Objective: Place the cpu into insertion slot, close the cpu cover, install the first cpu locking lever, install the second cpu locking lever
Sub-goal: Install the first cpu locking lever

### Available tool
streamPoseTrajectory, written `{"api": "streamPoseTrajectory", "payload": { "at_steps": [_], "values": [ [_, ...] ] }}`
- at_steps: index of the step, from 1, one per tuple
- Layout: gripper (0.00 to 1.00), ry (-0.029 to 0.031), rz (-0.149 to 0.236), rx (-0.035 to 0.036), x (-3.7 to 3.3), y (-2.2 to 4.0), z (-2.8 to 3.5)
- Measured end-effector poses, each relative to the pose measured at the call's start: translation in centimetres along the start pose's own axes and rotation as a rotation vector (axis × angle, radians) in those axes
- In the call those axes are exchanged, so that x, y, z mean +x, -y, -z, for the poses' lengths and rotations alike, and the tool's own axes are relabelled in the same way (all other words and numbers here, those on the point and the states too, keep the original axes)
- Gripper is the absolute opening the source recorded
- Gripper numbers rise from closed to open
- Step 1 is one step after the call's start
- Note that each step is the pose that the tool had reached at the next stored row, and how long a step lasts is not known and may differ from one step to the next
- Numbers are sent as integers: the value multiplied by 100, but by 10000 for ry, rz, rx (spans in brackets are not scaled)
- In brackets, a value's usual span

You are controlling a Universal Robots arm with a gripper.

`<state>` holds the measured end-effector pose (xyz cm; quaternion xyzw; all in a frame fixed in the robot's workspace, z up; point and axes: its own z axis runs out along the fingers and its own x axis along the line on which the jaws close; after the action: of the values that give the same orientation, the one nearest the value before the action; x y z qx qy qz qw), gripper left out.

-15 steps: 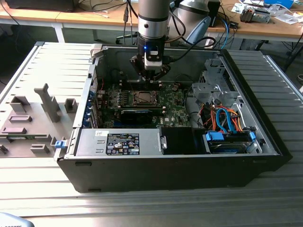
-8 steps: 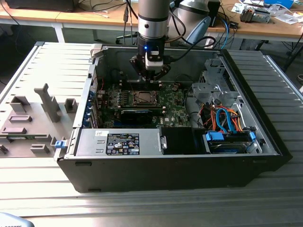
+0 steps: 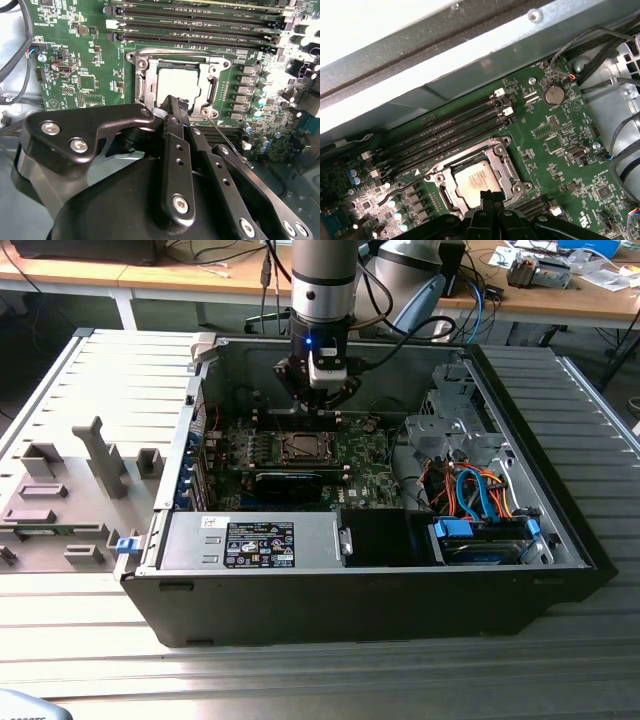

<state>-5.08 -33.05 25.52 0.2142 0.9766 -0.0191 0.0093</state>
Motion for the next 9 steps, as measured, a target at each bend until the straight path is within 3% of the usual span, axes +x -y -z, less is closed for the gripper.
{"api": "streamPoseTrajectory", "payload": {
  "at_steps": [9],
  "values": [
    [11, 12, 366, -9, 0, 0, 0]
  ]
}}
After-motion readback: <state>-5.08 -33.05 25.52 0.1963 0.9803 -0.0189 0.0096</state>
